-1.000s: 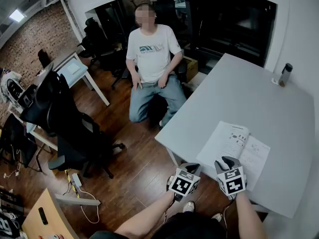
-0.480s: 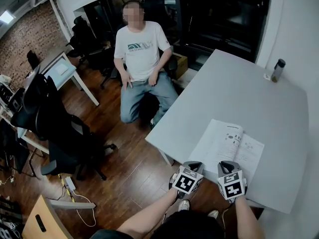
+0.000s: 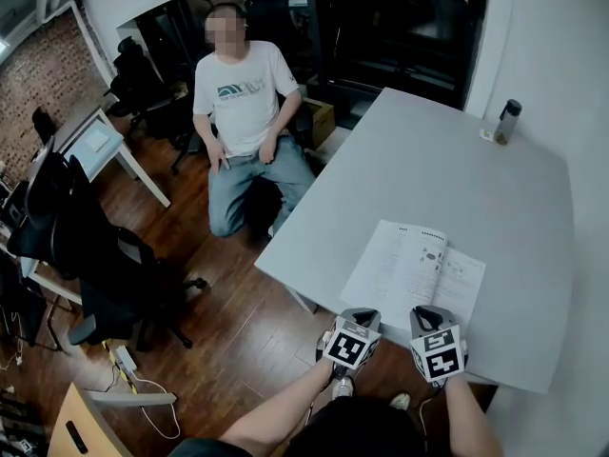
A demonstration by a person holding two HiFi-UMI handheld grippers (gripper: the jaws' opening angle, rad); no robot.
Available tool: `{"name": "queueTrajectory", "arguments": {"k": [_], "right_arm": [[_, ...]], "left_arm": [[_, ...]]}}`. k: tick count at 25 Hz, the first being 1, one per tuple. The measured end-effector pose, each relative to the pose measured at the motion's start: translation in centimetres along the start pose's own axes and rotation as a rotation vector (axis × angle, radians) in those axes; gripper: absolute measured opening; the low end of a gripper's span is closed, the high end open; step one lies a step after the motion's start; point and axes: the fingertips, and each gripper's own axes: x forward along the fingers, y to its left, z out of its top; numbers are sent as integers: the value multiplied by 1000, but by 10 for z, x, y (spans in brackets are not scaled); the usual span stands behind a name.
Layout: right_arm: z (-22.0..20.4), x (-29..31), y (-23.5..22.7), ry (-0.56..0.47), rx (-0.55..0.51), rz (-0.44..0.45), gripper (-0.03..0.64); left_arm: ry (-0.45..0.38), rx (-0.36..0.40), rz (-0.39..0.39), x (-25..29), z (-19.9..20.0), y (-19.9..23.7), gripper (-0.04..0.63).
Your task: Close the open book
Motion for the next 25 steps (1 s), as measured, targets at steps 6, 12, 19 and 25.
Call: {"name": "queueTrajectory", "arguments": {"k": [6, 12, 19, 25], "right_arm": [[-13, -13, -23, -16, 55, -46, 28], [-29, -41, -62, -31, 153, -130, 5], [-97, -64, -77, 29, 277, -130, 5], [-114, -94, -108, -5, 316, -153, 5]], "left_arm": [[7, 4, 13, 3, 2, -5, 5], [0, 2, 36, -4, 5, -5, 5], [-31, -29, 75, -15, 9, -7, 5], [-33, -57, 133, -15, 10, -17, 5]]}}
